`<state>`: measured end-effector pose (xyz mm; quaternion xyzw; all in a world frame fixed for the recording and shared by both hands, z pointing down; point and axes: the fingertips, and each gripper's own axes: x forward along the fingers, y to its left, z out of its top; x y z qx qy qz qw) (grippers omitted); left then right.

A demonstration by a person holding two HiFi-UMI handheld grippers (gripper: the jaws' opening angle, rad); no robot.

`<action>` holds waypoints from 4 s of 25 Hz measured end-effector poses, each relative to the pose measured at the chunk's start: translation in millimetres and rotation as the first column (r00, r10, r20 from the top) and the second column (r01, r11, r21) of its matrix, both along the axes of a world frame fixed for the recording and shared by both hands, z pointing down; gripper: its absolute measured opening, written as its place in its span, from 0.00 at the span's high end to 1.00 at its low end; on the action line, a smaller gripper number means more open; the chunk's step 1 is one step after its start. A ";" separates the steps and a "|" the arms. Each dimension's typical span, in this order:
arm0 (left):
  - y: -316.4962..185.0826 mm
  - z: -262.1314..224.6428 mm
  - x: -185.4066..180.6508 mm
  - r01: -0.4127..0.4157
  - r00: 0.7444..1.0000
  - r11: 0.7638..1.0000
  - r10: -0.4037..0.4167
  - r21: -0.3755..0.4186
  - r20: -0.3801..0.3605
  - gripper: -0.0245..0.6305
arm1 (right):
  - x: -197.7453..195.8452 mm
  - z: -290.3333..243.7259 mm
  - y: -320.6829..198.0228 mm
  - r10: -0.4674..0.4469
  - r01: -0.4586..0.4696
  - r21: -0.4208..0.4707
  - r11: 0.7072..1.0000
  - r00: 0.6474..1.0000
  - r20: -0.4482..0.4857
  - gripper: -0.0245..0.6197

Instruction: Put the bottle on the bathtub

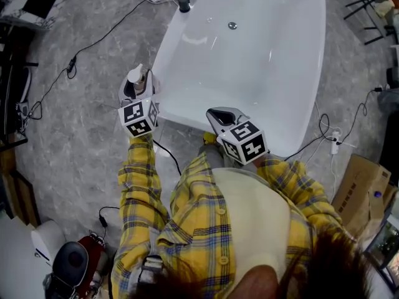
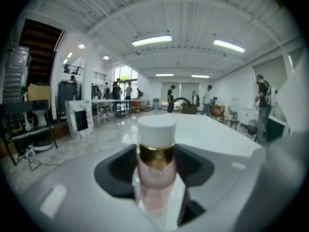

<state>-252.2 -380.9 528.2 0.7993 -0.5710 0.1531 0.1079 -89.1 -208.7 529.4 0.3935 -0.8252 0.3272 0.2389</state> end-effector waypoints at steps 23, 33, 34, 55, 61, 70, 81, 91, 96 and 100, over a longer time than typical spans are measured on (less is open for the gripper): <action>33.9 -31.7 -8.2 0.052 0.999 0.997 -0.052 0.061 0.006 0.62 | 5.8 -22.9 6.9 0.020 -0.023 0.044 0.999 0.998 0.054 0.94; 77.5 -45.8 -15.3 0.104 0.994 0.993 -0.103 0.046 -0.037 0.63 | 22.0 -31.6 18.1 0.035 -0.039 0.066 0.997 0.998 0.061 0.94; 81.9 -47.7 -16.6 0.113 0.993 0.993 -0.111 0.043 -0.046 0.63 | 22.0 -32.4 18.5 0.035 -0.039 0.068 0.997 0.997 0.062 0.94; 154.3 -82.1 46.0 -0.049 0.984 0.999 0.046 -0.015 -0.174 0.88 | 28.2 -50.3 18.1 0.084 -0.094 0.120 0.988 0.993 0.086 0.94; 160.3 -86.7 75.9 -0.146 0.975 0.988 0.137 -0.040 -0.175 0.94 | 36.8 -57.2 17.8 0.122 -0.136 0.134 0.982 0.987 0.105 0.94; 171.8 -81.4 112.1 -0.269 0.953 0.958 0.249 -0.102 -0.171 0.95 | 61.7 -67.9 13.3 0.196 -0.214 0.166 0.963 0.974 0.116 0.94; 177.3 -81.0 133.6 -0.327 0.935 0.937 0.303 -0.121 -0.182 0.95 | 81.6 -71.9 12.4 0.245 -0.264 0.176 0.948 0.962 0.121 0.94; 174.3 -78.0 133.3 -0.315 0.938 0.941 0.288 -0.124 -0.195 0.95 | 86.5 -74.6 8.4 0.250 -0.269 0.184 0.945 0.961 0.122 0.94; 171.4 -79.3 131.5 -0.313 0.936 0.942 0.285 -0.122 -0.206 0.95 | 88.7 -78.3 5.6 0.250 -0.271 0.187 0.944 0.960 0.126 0.94; 169.7 -84.3 133.1 -0.323 0.928 0.941 0.295 -0.097 -0.227 0.95 | 87.9 -80.0 5.1 0.251 -0.272 0.184 0.944 0.959 0.133 0.94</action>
